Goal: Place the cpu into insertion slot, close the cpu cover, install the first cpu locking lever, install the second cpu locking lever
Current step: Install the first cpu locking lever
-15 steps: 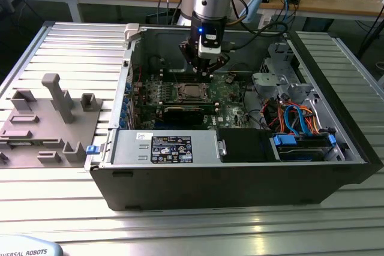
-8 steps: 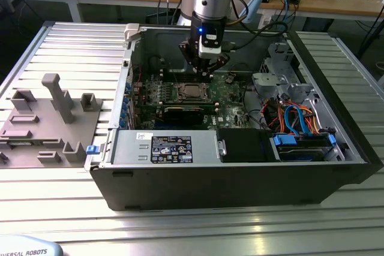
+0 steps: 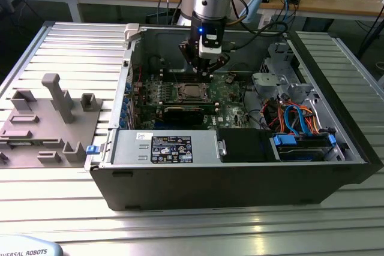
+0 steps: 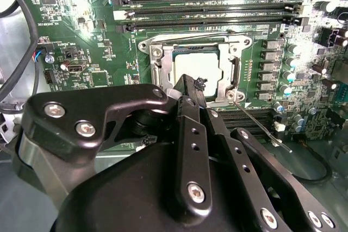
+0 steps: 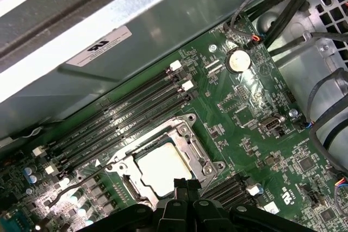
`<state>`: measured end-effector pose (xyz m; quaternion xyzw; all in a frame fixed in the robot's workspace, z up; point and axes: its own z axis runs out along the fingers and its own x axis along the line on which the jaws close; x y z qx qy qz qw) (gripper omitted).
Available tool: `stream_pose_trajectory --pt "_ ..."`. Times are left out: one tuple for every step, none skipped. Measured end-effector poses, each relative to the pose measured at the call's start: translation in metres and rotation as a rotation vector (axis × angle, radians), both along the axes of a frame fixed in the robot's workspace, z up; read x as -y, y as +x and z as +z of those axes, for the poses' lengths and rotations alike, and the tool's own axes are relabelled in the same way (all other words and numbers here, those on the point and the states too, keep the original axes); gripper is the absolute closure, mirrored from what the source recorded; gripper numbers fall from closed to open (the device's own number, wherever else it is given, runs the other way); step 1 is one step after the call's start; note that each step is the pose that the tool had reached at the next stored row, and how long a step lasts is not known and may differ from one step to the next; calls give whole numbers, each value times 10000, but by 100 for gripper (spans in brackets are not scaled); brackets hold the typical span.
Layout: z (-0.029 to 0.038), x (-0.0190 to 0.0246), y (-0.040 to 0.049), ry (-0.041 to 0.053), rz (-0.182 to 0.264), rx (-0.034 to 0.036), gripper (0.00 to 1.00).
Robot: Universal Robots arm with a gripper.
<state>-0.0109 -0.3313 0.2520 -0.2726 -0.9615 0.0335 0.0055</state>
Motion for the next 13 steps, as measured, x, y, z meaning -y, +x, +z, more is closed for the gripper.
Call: stream_pose_trajectory --pt "0 0 0 0 9 0 89" --pt "0 0 0 -1 20 0 89" --pt "0 0 0 -1 38 0 89" --pt "0 0 0 -1 50 0 89" --pt "0 0 0 -1 63 0 89" --pt "0 0 0 0 81 0 89" --pt "0 0 0 -1 94 0 89" --pt "0 0 0 0 106 0 89" --pt "0 0 0 -1 120 0 89" --pt "0 0 0 0 154 0 89" --pt "0 0 0 -1 178 0 89" --pt "0 0 0 -1 190 0 89" --pt "0 0 0 0 202 0 89"
